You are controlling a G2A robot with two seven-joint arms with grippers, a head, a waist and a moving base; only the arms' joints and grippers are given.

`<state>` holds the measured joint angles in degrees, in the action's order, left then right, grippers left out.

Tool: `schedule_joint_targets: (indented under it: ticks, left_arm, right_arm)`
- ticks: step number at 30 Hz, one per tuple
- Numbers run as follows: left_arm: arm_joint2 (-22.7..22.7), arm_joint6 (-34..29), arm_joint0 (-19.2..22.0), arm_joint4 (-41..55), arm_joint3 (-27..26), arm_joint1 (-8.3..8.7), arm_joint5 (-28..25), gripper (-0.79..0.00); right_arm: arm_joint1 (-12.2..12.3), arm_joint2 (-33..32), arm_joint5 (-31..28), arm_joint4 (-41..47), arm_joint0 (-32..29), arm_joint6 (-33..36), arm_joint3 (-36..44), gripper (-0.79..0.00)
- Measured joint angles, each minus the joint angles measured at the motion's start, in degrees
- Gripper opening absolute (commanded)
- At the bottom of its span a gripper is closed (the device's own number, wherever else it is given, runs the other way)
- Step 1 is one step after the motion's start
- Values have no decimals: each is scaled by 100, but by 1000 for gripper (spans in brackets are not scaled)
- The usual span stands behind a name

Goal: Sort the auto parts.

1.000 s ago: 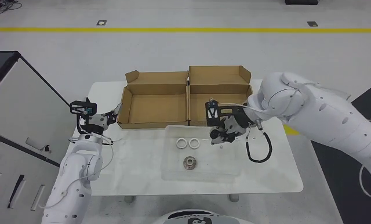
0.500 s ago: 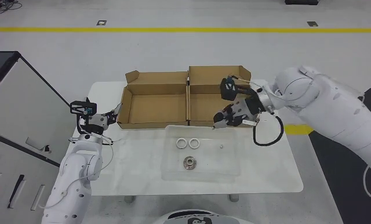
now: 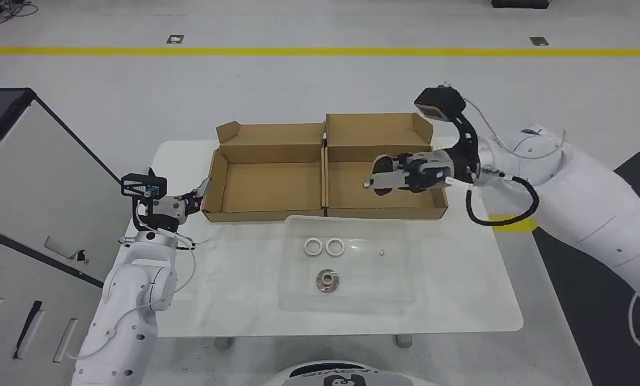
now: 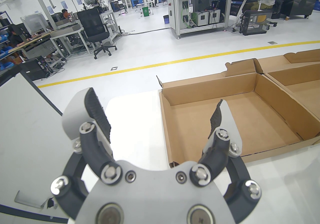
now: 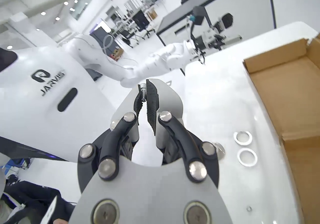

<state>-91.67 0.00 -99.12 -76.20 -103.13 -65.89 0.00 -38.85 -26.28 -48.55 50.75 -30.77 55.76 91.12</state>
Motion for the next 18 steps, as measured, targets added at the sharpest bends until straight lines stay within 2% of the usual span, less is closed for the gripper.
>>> schedule_joint_targets:
  ticks: [5,18]
  left_arm:
    - [0,0,0,0,0,0,0,0]
    - [0,0,0,0,0,0,0,0]
  right_arm:
    - [-162,-82,-30,557,79,-29,331,-785]
    - [-162,-85,-29,553,79,-28,325,-785]
